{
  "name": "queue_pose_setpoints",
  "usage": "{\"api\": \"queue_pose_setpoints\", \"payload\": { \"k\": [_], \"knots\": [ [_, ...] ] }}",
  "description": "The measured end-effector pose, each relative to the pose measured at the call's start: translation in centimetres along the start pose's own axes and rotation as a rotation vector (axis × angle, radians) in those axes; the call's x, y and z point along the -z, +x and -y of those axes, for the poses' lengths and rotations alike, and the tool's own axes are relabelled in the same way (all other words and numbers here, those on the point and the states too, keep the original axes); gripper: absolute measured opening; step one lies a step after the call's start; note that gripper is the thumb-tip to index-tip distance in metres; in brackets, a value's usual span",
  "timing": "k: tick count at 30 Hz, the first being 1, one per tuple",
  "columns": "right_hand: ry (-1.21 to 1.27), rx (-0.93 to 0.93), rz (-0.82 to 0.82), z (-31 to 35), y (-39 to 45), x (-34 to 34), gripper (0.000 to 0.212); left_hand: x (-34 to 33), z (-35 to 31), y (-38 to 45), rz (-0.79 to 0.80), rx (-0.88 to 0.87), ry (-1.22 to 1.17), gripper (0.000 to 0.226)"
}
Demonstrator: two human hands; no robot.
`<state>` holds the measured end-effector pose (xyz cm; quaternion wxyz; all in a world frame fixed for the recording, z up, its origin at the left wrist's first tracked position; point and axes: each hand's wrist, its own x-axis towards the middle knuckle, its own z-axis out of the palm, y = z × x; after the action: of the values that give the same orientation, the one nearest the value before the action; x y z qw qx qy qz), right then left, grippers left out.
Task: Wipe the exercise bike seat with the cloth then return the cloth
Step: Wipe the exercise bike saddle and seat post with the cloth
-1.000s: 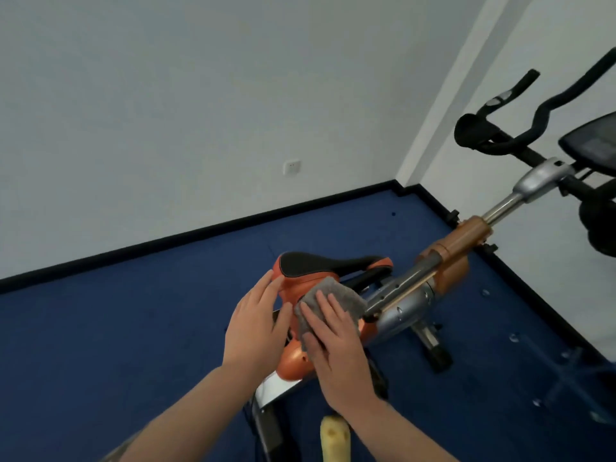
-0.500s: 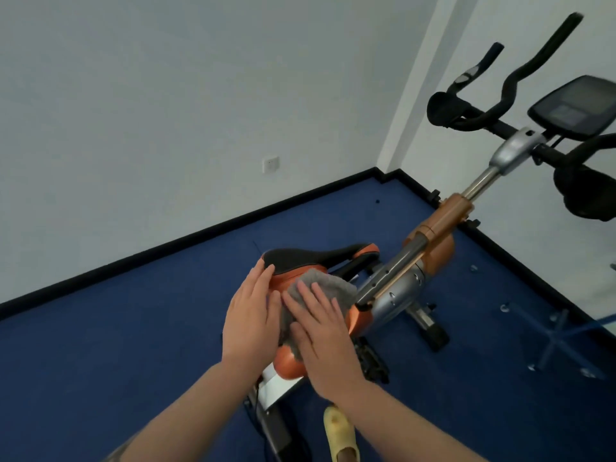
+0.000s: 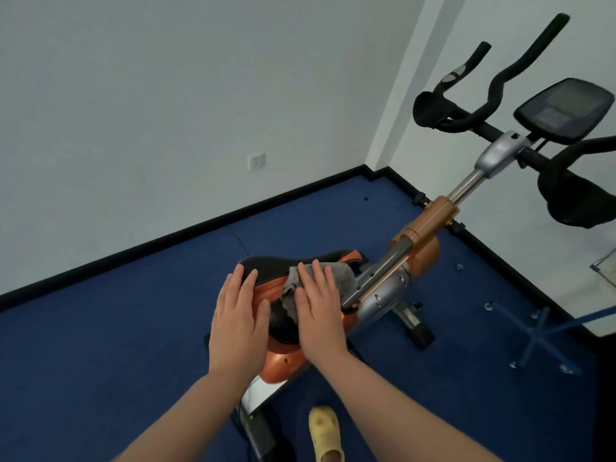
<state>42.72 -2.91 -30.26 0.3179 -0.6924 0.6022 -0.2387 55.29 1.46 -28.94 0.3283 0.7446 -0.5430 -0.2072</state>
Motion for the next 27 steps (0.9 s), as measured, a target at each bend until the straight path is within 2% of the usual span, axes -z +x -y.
{"api": "queue_pose_setpoints", "payload": {
  "k": [4,6,11,16,20,24,27],
  "knots": [
    [0.209,0.04,0.056,1.1,-3.0,-1.2,0.042,-0.5,-0.5,0.0,-0.023,0.018,-0.01,0.051],
    [0.233,0.065,0.078,0.7,-3.1,-0.7,0.041,-0.7,-0.6,0.1,-0.035,0.023,-0.006,0.051],
    [0.071,0.047,-0.019,-1.8,1.7,1.1,0.046,-1.1,-0.6,0.4,-0.069,0.014,0.043,0.052],
    [-0.004,0.221,0.108,-2.8,0.0,1.4,0.047,-1.5,-1.3,0.2,-0.099,0.065,-0.006,0.052],
    [-0.164,0.303,0.066,-5.7,3.9,4.3,0.046,-1.6,-1.4,0.3,-0.115,0.05,0.012,0.052],
    [-0.173,0.341,0.109,-5.2,3.2,3.9,0.048,-1.9,-1.7,0.1,-0.156,0.07,-0.01,0.052],
    [-0.236,0.473,0.156,-6.4,3.9,4.8,0.048,-2.5,-2.1,-0.1,-0.198,0.076,-0.001,0.052]
  ]
}}
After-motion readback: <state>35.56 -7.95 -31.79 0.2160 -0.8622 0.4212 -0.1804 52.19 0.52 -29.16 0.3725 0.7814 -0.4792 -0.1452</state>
